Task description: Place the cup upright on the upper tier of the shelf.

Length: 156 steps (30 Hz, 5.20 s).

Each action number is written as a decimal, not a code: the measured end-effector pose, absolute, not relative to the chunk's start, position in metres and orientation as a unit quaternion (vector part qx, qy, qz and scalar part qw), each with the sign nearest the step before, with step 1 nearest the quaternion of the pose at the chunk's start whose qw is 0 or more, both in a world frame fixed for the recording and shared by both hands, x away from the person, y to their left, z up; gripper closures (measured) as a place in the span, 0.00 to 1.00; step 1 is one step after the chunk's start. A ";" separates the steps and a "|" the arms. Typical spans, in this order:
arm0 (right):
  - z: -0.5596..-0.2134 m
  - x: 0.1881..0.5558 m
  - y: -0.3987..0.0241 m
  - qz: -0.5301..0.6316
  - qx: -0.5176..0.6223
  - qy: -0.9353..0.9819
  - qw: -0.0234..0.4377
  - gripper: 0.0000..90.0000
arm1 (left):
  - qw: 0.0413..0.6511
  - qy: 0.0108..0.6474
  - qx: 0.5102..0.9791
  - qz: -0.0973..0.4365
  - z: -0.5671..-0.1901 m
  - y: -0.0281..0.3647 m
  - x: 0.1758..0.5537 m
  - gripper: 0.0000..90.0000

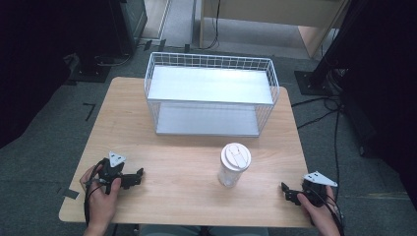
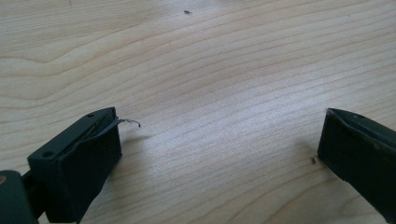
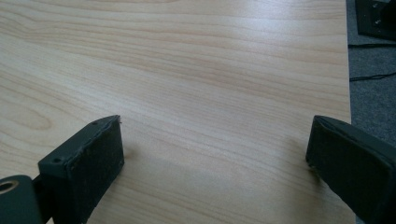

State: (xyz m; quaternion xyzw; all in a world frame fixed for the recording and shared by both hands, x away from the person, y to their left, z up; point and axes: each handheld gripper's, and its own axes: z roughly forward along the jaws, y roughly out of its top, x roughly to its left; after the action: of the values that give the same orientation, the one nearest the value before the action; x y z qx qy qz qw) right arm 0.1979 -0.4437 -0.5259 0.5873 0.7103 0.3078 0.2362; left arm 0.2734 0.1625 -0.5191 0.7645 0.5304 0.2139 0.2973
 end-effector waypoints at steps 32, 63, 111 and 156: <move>-0.515 0.193 -0.355 0.358 0.516 0.748 0.213 0.06 | 0.297 0.530 0.765 0.214 -0.519 0.163 0.273 0.00; -0.479 0.193 -0.295 0.487 0.466 0.717 0.178 0.14 | 0.298 0.531 0.764 0.214 -0.519 0.162 0.273 0.00; -0.456 0.218 -0.250 0.560 0.460 0.619 0.303 0.17 | 0.297 0.530 0.765 0.214 -0.519 0.163 0.273 0.00; -0.314 0.267 -0.233 0.614 0.394 0.546 0.413 0.17 | 0.297 0.530 0.765 0.215 -0.519 0.163 0.274 0.00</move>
State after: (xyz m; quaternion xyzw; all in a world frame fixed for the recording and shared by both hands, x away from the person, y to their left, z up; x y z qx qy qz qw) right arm 0.2675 -0.2333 -0.3137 0.3938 0.5458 0.6136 0.4129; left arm 0.2735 0.1627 -0.5190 0.7651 0.5296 0.2146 0.2966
